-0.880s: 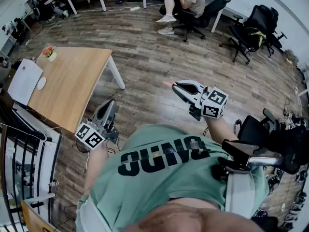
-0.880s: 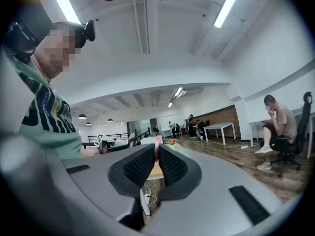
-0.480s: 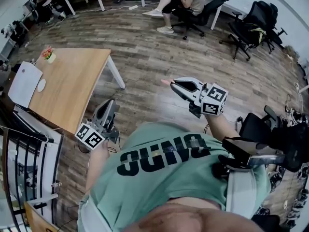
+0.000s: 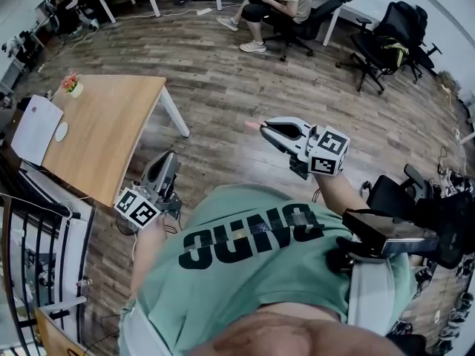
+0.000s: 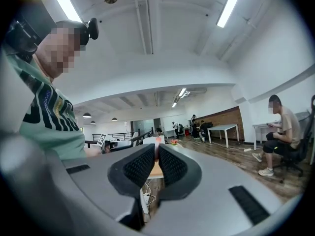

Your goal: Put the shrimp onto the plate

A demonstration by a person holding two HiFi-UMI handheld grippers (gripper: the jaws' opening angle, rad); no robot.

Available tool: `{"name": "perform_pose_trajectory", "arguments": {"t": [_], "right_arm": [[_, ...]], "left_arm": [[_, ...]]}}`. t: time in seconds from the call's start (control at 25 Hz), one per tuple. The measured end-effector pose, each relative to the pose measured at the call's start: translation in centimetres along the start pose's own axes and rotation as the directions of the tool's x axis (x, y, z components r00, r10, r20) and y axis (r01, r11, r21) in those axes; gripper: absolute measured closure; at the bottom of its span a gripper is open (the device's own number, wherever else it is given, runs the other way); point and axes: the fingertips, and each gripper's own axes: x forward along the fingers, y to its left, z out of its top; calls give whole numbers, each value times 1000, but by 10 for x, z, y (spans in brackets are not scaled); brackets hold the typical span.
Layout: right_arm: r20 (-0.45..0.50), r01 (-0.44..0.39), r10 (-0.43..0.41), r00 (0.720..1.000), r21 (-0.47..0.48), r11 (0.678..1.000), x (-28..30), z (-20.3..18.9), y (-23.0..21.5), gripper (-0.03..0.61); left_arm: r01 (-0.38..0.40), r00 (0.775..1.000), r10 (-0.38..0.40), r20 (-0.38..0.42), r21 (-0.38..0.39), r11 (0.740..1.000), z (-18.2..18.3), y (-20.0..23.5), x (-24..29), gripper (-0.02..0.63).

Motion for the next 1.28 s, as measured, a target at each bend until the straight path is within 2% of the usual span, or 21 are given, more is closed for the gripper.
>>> {"name": "perform_pose_trajectory", "arguments": {"t": [0.2, 0.48, 0.96, 1.12, 1.28], "right_arm": [[13, 3, -3, 1000, 8, 1000, -19, 0, -13, 543], [26, 3, -6, 1000, 84, 996, -49, -11, -36, 543], [41, 25, -32, 999, 171, 985, -104, -40, -74, 543], [40, 42, -52, 998, 216, 976, -108, -50, -84, 543], [32, 33, -41, 999, 218, 975, -91, -55, -90, 543]], "left_arm": [[2, 1000, -2, -1, 7, 1000, -8, -9, 18, 608], [1, 1000, -2, -30, -11, 1000, -32, -19, 48, 607], [39, 988, -51, -143, -80, 996, -84, -42, 114, 607], [47, 983, -61, -170, -84, 995, -89, -40, 125, 607], [42, 983, -57, -172, -92, 995, -87, -21, 127, 607]]}}
